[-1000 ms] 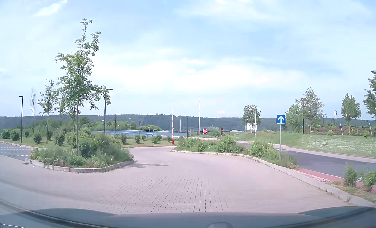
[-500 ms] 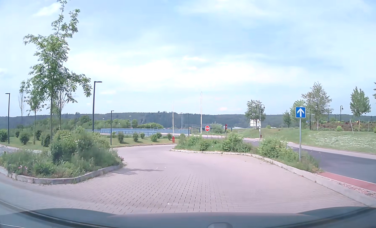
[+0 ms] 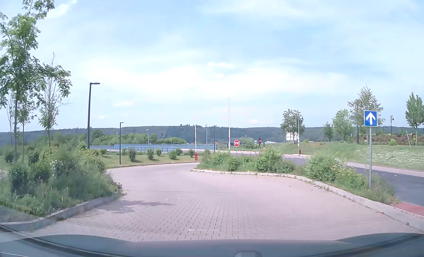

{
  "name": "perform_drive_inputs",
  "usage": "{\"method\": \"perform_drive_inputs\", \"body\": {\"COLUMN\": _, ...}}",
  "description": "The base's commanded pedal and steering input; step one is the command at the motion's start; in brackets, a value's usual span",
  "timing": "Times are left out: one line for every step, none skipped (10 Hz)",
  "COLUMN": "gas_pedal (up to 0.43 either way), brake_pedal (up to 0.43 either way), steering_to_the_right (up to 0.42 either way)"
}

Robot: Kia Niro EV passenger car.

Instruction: Follow the waypoints while adhering to traffic rules and regulations

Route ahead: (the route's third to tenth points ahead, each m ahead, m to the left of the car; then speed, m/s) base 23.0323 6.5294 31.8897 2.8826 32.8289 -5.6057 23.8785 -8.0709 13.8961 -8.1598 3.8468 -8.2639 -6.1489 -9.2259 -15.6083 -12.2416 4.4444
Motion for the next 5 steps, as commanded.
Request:
{"method": "perform_drive_inputs", "body": {"gas_pedal": 0.0, "brake_pedal": 0.0, "steering_to_the_right": -0.009}}
{"method": "perform_drive_inputs", "body": {"gas_pedal": 0.0, "brake_pedal": 0.0, "steering_to_the_right": -0.009}}
{"method": "perform_drive_inputs", "body": {"gas_pedal": 0.0, "brake_pedal": 0.0, "steering_to_the_right": -0.01}}
{"method": "perform_drive_inputs", "body": {"gas_pedal": 0.0, "brake_pedal": 0.0, "steering_to_the_right": -0.01}}
{"method": "perform_drive_inputs", "body": {"gas_pedal": 0.0, "brake_pedal": 0.0, "steering_to_the_right": -0.015}}
